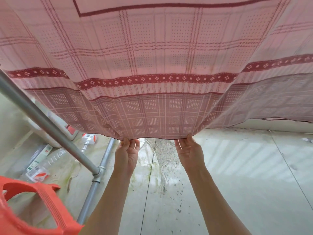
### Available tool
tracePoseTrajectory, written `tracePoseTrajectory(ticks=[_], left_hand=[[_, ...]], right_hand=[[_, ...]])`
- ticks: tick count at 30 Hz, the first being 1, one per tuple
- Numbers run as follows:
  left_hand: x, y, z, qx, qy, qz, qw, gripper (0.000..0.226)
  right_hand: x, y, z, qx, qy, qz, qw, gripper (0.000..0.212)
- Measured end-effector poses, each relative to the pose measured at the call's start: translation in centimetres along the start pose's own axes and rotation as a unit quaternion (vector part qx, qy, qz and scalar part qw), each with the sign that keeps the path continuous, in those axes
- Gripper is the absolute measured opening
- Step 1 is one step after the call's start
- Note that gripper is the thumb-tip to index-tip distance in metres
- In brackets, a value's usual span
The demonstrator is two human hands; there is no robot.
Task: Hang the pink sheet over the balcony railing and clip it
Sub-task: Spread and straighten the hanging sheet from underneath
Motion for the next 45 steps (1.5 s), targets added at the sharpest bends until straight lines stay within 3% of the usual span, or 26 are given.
tracePoseTrajectory(ticks=[11,15,26,29,32,35,37,41,45], left_hand=[[-1.8,-1.4,-1.4,0.026,-0.017,0.014,0.999,0.027],[-2.0,-0.7,-1.0,0.029,-0.020,0.037,0.999,0.025],[0.3,-0.1,-0.3,-0.043,-0.010,0.048,0.998,0.026],[-0.6,-0.6,-1.0,-0.015,0.009,0.044,0.999,0.024],[-2.1,-1.0,-2.5,0.032,0.034,0.034,0.998,0.009],[-3.2,-0.7,-3.6,0.037,0.039,0.029,0.998,0.011],[-3.8,-0.6,-3.7,0.037,0.034,0.016,0.999,0.012],[-5.8,-1.0,-2.5,0.056,0.025,0.024,0.998,0.026],[-8.4,-0.5,-0.8,0.027,-0.017,0.007,0.999,0.038]], right_hand=[[0.5,-0.6,-1.6,0.074,0.015,-0.050,0.996,0.027],[1.1,0.0,-1.1,0.049,0.019,-0.009,0.999,0.015],[2.3,1.4,0.7,0.024,0.019,0.019,0.999,0.018],[1.9,0.2,0.1,0.039,0.025,0.018,0.999,0.028],[-0.7,-2.2,-2.0,0.082,-0.013,-0.005,0.997,0.053],[-4.9,-4.6,-4.0,0.117,-0.025,-0.127,0.985,0.021],[-6.5,-5.5,-4.3,0.121,-0.014,-0.177,0.977,0.020],[-5.6,-5.8,-3.1,0.094,-0.007,-0.130,0.987,0.017],[-3.8,-5.2,-2.3,0.051,-0.002,-0.083,0.995,0.013]])
Point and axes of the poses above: each hand's wrist, its own z-axis towards the middle knuckle, its own y-axis out of the back of the hand, x = y × z, the point moved 8 cm from there along z, towards the middle knuckle, and after that the axes turned 4 degrees about -z, right-handed, at the moved point
